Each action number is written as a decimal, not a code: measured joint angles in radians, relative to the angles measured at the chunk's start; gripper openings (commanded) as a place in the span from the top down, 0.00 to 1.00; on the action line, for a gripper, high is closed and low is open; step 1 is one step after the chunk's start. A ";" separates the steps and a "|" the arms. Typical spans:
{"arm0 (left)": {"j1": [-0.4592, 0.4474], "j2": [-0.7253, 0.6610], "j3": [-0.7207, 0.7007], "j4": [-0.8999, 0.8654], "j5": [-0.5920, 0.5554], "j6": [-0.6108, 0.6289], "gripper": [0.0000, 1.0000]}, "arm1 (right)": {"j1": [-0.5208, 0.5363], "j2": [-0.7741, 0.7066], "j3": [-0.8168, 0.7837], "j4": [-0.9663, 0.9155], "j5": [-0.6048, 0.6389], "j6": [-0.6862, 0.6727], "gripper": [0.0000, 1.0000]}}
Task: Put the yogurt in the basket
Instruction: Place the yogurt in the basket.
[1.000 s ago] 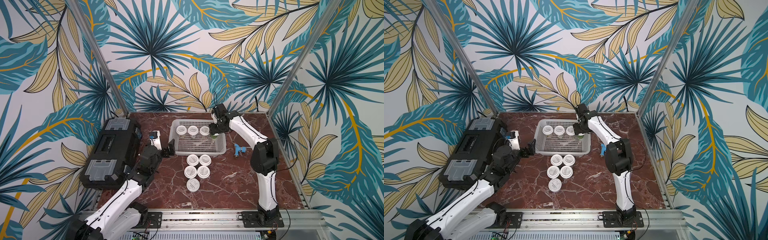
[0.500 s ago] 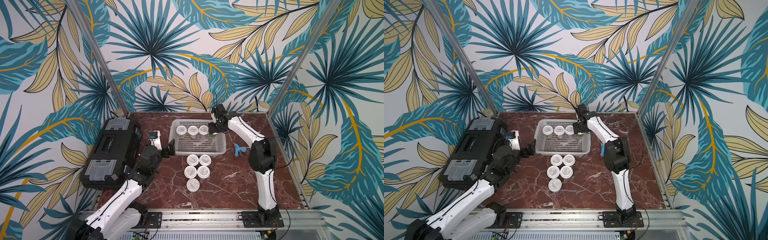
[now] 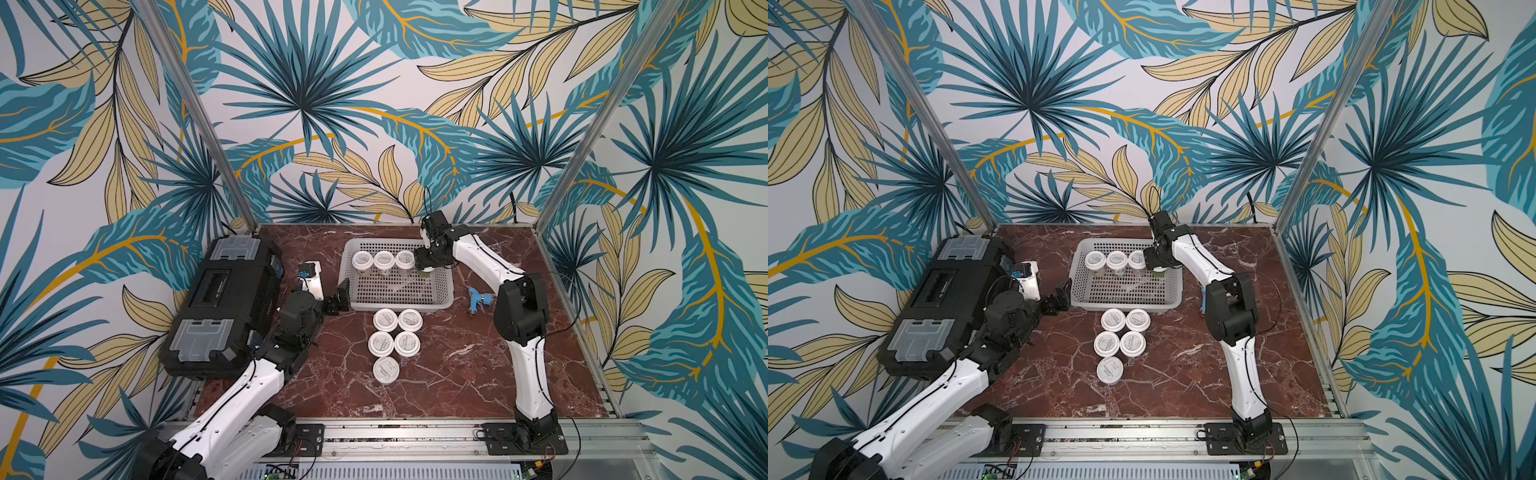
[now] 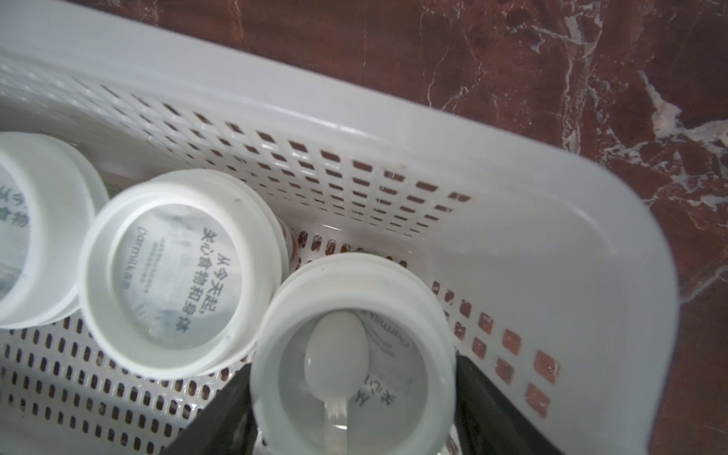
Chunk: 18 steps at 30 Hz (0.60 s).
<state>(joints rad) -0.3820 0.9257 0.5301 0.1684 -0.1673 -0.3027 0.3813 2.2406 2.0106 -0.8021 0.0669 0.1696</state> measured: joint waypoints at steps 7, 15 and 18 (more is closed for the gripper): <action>0.000 0.000 0.000 0.000 0.000 0.000 0.01 | 0.000 0.000 0.000 0.002 0.001 0.002 0.14; 0.000 0.000 0.000 0.000 0.007 0.000 0.01 | 0.000 -0.023 -0.002 0.001 0.000 0.002 0.13; 0.000 0.000 0.000 0.000 0.008 0.000 0.01 | 0.000 -0.056 -0.002 0.001 0.000 0.002 0.13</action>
<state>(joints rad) -0.3820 0.9260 0.5301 0.1684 -0.1589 -0.3027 0.3813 2.1841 2.0083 -0.8009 0.0669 0.1715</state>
